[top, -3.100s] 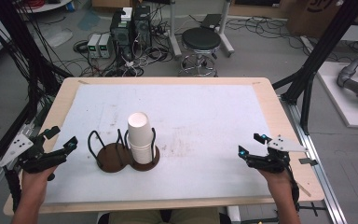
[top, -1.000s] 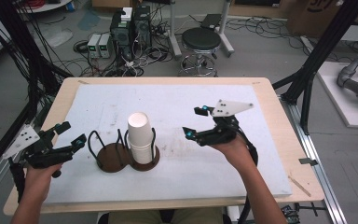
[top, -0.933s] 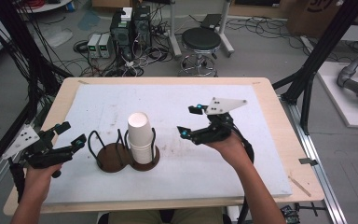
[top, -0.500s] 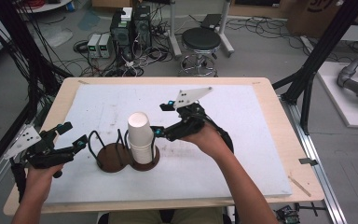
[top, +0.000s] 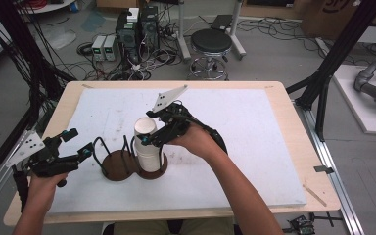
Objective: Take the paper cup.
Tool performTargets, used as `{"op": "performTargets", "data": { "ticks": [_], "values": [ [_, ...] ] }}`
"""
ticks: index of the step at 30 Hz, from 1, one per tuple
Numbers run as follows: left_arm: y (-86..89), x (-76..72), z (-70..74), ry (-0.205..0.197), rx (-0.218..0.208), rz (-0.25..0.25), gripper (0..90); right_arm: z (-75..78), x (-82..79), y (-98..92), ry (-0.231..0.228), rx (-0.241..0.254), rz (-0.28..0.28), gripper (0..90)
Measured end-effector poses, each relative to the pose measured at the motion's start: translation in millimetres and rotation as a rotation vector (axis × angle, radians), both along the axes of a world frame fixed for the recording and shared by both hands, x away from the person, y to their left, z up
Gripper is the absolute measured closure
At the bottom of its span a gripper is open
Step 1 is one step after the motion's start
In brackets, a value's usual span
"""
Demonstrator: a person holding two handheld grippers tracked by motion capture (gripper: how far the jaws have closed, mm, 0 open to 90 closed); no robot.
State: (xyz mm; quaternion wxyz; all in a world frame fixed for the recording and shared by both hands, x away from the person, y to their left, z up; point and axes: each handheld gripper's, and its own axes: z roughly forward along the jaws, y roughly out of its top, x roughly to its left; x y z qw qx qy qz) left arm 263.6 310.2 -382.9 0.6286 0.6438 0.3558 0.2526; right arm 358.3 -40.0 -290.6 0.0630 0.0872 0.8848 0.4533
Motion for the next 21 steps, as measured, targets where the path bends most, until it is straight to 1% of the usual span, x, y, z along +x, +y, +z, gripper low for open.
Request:
{"op": "performTargets", "data": {
  "ticks": [1,2,3,4,9,10,11,13,14,16,17,19,20,21],
  "values": [
    [0.1,0.0,0.0,0.000,-0.001,-0.001,16.2,-0.9,0.8,1.1,-0.005,-0.010,0.014,28.7],
    [0.1,0.0,-0.1,0.000,-0.001,-0.001,16.2,-1.2,0.7,1.4,-0.007,-0.016,0.019,30.8],
    [0.2,-0.1,-0.1,0.001,-0.002,0.000,16.2,-1.2,0.7,1.4,-0.007,-0.016,0.019,30.8],
    [0.3,0.0,-0.1,0.002,-0.003,0.001,16.2,-1.6,1.2,1.7,-0.007,-0.018,0.022,33.2],
    [-0.5,-0.1,0.3,0.002,-0.004,-0.003,16.2,0.7,0.0,3.4,-0.012,-0.029,0.020,34.7],
    [-0.9,-0.2,0.5,0.001,-0.005,-0.006,16.2,1.7,-0.6,3.6,-0.019,-0.022,0.023,34.8],
    [-1.0,-0.3,0.7,0.001,-0.003,-0.006,16.2,6.4,-1.6,1.8,-0.023,0.006,0.020,35.1],
    [-1.3,-0.4,1.0,0.000,-0.005,-0.009,16.2,13.2,-2.3,-0.2,-0.024,0.037,0.021,35.2],
    [-1.5,-0.5,1.2,0.000,-0.005,-0.010,16.2,13.2,-2.3,-0.2,-0.024,0.037,0.021,35.2],
    [-1.7,-0.7,2.0,-0.005,-0.007,-0.014,16.2,21.9,-3.8,-1.6,-0.038,0.051,0.020,35.3],
    [-2.0,-1.0,2.4,-0.005,-0.008,-0.014,16.2,29.6,-5.0,-3.6,-0.051,0.064,0.020,35.4],
    [-2.2,-1.4,3.3,-0.009,-0.009,-0.019,16.2,36.0,-5.8,-6.9,-0.054,0.078,0.013,35.4],
    [-2.5,-1.7,3.9,-0.010,-0.009,-0.022,16.2,36.0,-5.8,-6.9,-0.054,0.078,0.013,35.4],
    [-3.0,-2.0,4.3,-0.011,-0.011,-0.024,16.2,39.1,-6.2,-9.1,-0.057,0.088,0.010,35.4]
  ]
}}
